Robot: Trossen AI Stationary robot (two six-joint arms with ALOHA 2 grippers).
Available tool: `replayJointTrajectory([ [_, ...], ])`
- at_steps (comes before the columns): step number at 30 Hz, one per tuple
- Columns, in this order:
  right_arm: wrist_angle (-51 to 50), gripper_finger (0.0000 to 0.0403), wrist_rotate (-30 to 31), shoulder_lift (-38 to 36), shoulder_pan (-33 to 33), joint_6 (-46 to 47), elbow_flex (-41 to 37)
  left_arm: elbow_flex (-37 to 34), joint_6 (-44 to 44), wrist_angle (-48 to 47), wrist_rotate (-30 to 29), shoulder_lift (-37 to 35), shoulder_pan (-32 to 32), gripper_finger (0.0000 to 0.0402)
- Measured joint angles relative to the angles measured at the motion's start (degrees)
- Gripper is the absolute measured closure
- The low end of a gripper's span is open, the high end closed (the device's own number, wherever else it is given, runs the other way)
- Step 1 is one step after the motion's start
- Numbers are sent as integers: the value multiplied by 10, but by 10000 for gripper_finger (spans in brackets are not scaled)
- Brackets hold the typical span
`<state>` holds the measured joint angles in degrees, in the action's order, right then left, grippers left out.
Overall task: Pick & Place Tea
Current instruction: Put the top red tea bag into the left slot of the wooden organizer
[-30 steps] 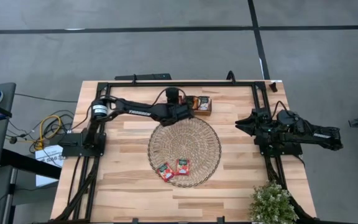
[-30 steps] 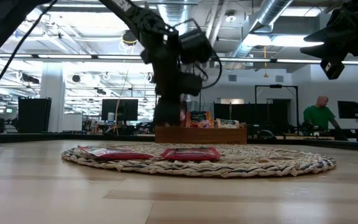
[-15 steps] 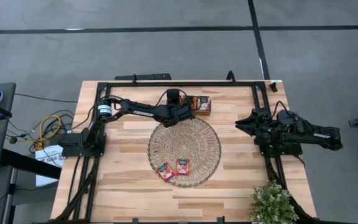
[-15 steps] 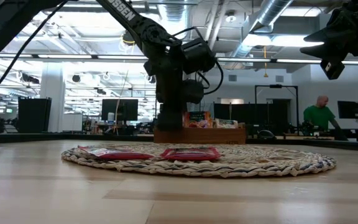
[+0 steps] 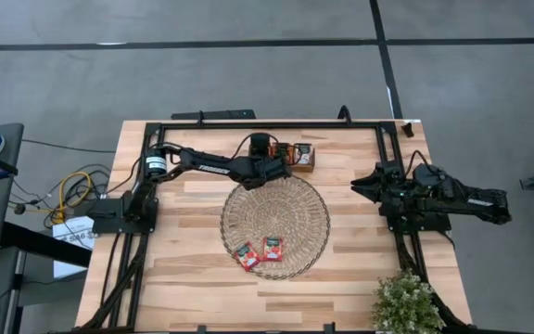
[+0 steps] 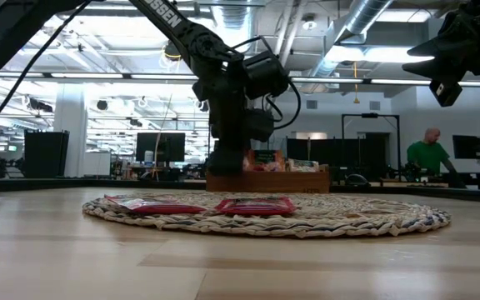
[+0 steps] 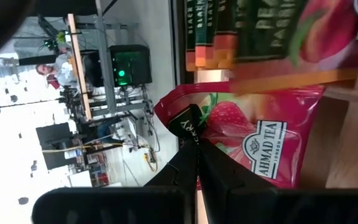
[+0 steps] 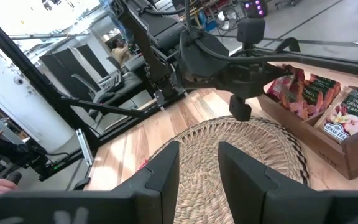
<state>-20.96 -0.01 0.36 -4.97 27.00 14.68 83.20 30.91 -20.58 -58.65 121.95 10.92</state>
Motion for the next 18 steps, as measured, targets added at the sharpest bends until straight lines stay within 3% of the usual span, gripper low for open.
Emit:
replayJointTrajectory([
  [18,0,300,0,0,0,0,0,0,-5,-3,-16,0,0,401],
])
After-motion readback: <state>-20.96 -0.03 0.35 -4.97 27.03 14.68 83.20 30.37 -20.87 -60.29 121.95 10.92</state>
